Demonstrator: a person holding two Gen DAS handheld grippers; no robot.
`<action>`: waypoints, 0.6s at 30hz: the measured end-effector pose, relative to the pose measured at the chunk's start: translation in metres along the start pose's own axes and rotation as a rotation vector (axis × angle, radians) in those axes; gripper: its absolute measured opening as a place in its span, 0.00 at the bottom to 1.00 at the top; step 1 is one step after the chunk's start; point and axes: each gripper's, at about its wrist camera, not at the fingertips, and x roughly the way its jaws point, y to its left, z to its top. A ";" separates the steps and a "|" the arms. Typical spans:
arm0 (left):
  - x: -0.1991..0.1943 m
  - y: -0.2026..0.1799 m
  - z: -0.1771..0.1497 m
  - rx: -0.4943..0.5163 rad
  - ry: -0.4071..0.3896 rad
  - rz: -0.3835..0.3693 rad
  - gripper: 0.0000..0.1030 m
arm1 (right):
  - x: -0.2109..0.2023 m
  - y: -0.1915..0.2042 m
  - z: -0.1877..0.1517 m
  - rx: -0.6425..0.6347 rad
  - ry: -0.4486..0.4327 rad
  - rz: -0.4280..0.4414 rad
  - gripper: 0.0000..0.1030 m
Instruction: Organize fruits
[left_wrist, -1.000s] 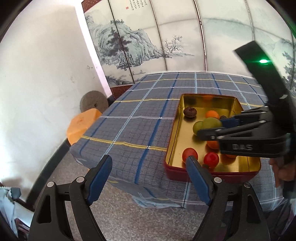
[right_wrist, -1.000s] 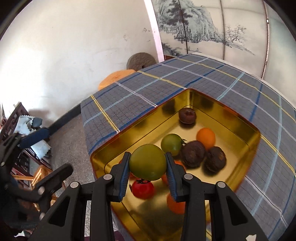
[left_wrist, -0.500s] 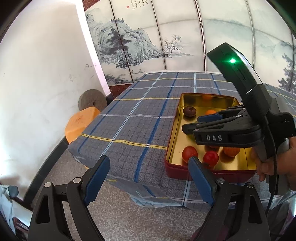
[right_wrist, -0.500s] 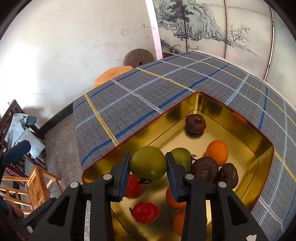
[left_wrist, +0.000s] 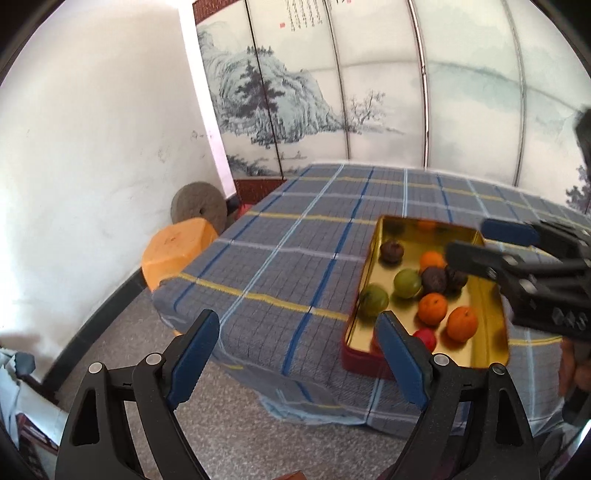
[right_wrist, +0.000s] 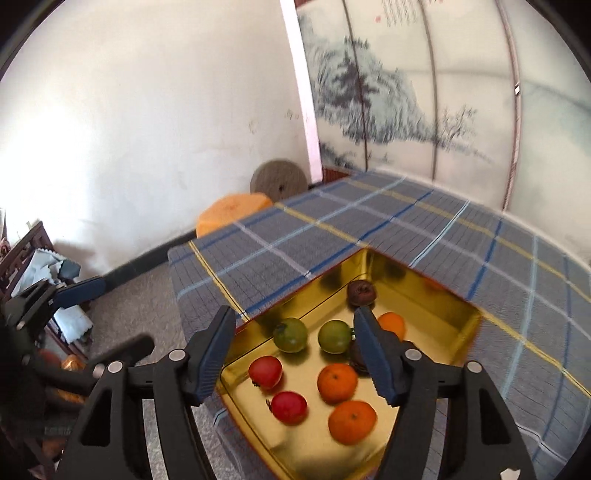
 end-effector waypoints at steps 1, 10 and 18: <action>-0.006 -0.002 0.003 0.004 -0.020 -0.006 0.84 | -0.007 0.001 -0.002 -0.005 -0.015 -0.010 0.64; -0.052 -0.017 0.018 0.023 -0.152 -0.080 0.94 | -0.079 0.000 -0.022 -0.048 -0.134 -0.137 0.71; -0.080 -0.035 0.020 0.053 -0.203 -0.098 0.99 | -0.115 -0.011 -0.036 -0.016 -0.185 -0.181 0.74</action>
